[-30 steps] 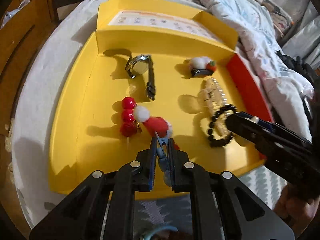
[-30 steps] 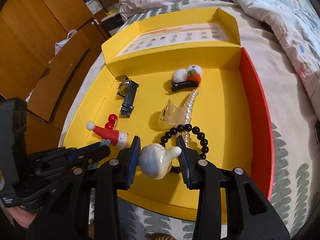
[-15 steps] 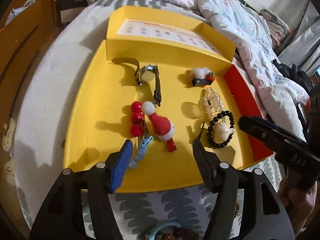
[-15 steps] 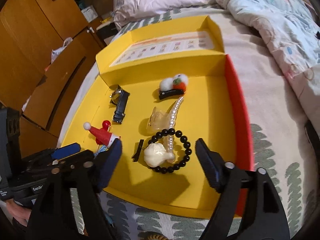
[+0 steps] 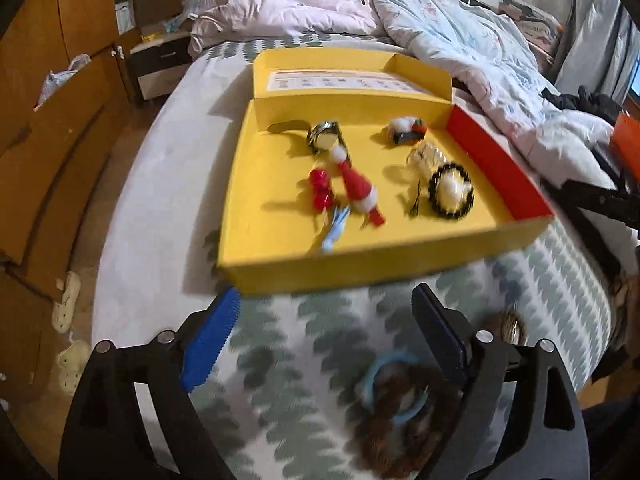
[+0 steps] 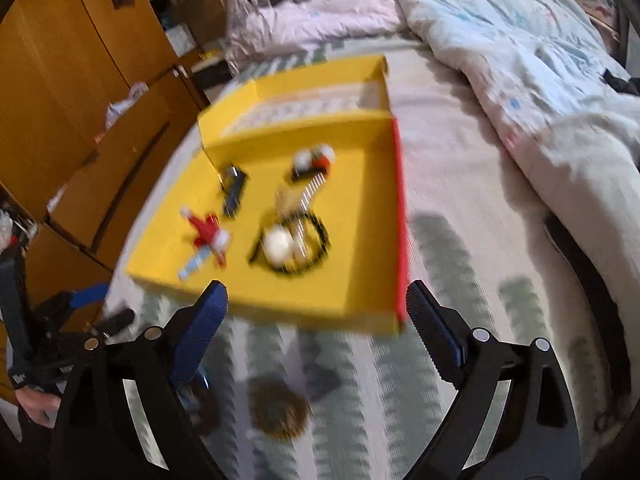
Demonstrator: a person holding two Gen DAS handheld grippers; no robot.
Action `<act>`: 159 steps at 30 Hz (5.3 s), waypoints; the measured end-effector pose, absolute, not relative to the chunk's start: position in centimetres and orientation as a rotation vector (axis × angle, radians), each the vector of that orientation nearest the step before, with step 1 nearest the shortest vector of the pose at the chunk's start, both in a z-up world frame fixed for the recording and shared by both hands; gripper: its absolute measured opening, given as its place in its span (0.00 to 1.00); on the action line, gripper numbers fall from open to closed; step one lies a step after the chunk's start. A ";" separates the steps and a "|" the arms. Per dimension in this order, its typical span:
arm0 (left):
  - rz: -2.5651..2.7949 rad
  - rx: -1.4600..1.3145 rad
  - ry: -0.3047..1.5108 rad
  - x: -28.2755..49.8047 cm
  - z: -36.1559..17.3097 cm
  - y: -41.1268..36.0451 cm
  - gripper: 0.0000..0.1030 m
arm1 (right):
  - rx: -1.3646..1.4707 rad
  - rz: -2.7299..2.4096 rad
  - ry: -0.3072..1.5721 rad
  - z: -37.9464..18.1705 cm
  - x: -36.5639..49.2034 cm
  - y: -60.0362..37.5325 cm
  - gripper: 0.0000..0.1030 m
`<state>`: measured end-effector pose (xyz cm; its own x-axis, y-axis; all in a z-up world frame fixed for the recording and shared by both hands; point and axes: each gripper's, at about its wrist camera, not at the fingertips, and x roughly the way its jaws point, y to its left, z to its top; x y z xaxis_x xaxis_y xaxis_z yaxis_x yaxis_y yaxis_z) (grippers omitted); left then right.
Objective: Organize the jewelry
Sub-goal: 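Move both tools back toward the brown bead bracelet and gold coil bracelet, then grasp the brown bead bracelet with the left tool while the right tool grasps the gold coil bracelet, then lift the brown bracelet with the left tool while the right tool carries the gold coil into the box, then open both tools to release the brown bracelet and gold coil in the box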
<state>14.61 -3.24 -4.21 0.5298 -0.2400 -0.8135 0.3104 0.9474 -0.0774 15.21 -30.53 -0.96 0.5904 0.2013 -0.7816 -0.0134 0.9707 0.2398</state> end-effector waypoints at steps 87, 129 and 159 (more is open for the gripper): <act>-0.479 0.041 1.048 7.6 -7.7 -6.1 0.20 | 0.224 0.384 1.256 -10.0 11.8 -21.5 0.15; -0.464 -0.089 0.819 15.8 5.2 -6.5 0.19 | 0.280 0.404 0.950 2.7 20.0 -23.4 0.10; -0.296 -0.028 1.019 29.2 -3.4 -9.7 0.21 | 0.262 0.219 1.049 -4.5 29.9 -25.8 0.18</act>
<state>29.23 -9.66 -3.41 0.4878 -0.2564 -0.8345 0.2304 0.9598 -0.1602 29.87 -25.84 -4.52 0.4815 0.3015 -0.8230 -0.0536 0.9473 0.3157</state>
